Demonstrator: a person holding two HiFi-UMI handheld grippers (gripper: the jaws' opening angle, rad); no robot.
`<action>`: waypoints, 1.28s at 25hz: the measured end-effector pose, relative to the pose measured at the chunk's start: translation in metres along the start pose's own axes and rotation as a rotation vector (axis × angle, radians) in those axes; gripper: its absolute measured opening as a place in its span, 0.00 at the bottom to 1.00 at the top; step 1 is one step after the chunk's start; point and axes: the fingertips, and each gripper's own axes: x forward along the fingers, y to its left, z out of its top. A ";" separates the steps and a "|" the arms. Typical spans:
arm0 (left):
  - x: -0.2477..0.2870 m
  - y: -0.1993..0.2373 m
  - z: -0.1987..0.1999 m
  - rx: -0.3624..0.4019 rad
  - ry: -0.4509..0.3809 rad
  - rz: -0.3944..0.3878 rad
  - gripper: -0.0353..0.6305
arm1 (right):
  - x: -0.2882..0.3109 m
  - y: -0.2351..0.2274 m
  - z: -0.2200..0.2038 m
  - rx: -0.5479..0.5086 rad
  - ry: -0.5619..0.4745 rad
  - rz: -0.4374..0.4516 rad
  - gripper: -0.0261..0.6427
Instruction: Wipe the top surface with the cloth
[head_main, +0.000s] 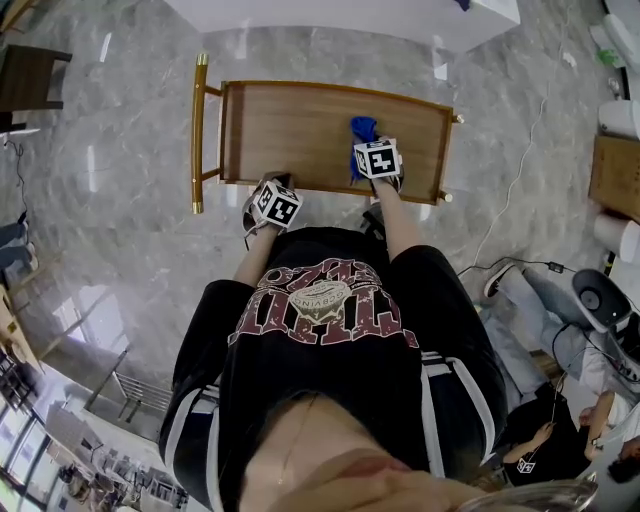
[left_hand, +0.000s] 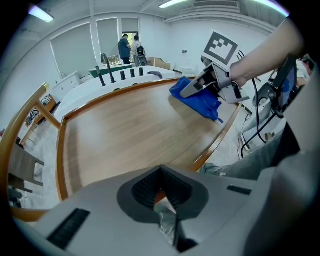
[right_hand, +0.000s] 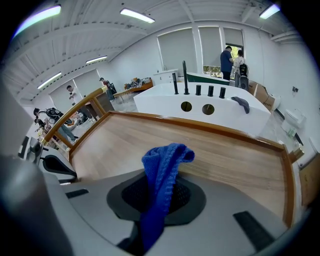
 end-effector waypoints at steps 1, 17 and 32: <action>-0.001 0.001 -0.001 -0.010 -0.003 0.002 0.12 | 0.002 0.003 0.001 -0.004 0.000 0.005 0.12; -0.018 0.016 -0.014 -0.028 -0.031 0.057 0.12 | 0.021 0.048 0.017 -0.076 0.002 0.091 0.12; -0.025 0.023 -0.021 -0.078 -0.053 0.053 0.12 | 0.042 0.094 0.032 -0.147 0.010 0.174 0.12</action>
